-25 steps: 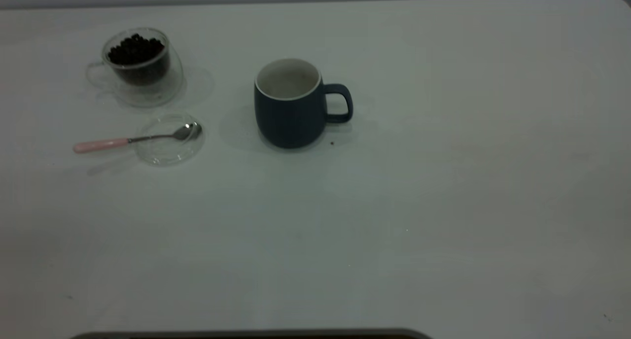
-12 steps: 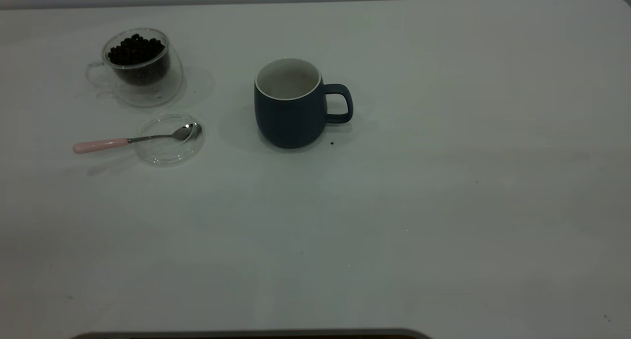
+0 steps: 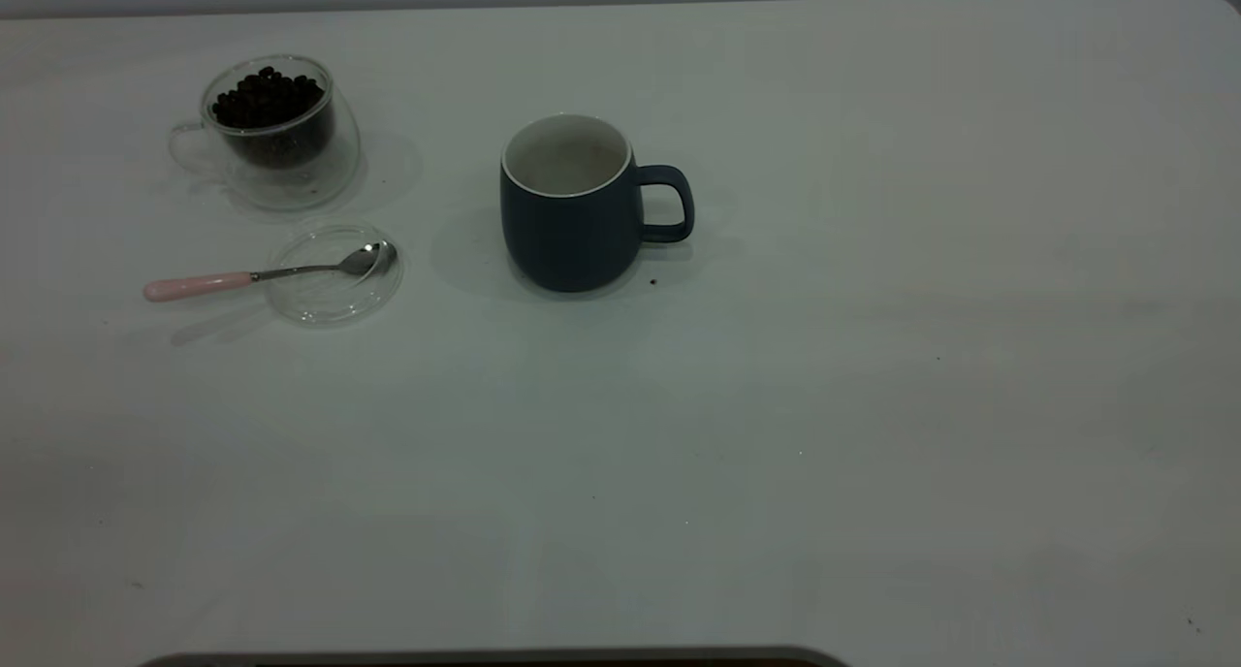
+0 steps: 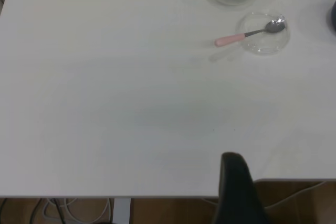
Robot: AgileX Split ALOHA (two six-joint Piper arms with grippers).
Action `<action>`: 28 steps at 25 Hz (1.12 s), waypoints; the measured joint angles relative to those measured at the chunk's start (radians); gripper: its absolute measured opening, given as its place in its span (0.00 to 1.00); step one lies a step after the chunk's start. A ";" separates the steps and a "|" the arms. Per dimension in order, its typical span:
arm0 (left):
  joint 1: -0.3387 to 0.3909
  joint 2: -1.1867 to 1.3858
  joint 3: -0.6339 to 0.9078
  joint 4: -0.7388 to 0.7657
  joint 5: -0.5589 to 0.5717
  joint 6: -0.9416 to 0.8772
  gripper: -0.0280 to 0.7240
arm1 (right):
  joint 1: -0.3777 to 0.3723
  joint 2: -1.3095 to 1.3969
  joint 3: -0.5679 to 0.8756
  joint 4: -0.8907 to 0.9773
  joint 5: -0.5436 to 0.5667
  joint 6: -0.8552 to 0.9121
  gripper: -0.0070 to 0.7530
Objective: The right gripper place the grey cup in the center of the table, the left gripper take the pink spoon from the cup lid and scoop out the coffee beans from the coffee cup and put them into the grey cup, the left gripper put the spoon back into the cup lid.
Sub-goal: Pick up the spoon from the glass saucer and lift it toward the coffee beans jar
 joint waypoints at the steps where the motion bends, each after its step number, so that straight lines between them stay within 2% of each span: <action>1: 0.000 0.000 0.000 0.000 0.000 0.000 0.72 | 0.000 0.000 0.017 0.001 -0.014 0.001 0.79; 5: 0.000 0.000 0.000 0.000 0.000 0.000 0.72 | 0.000 0.000 0.116 0.042 -0.093 0.026 0.79; 7: 0.000 0.000 0.000 0.000 0.000 0.000 0.72 | 0.000 0.000 0.139 0.068 -0.097 0.026 0.79; 12: 0.000 0.000 0.000 0.000 0.000 0.003 0.72 | 0.000 0.000 0.142 0.068 -0.102 -0.026 0.79; 28: 0.000 0.000 0.000 0.000 0.000 0.003 0.72 | -0.003 0.000 0.142 0.101 -0.104 -0.034 0.79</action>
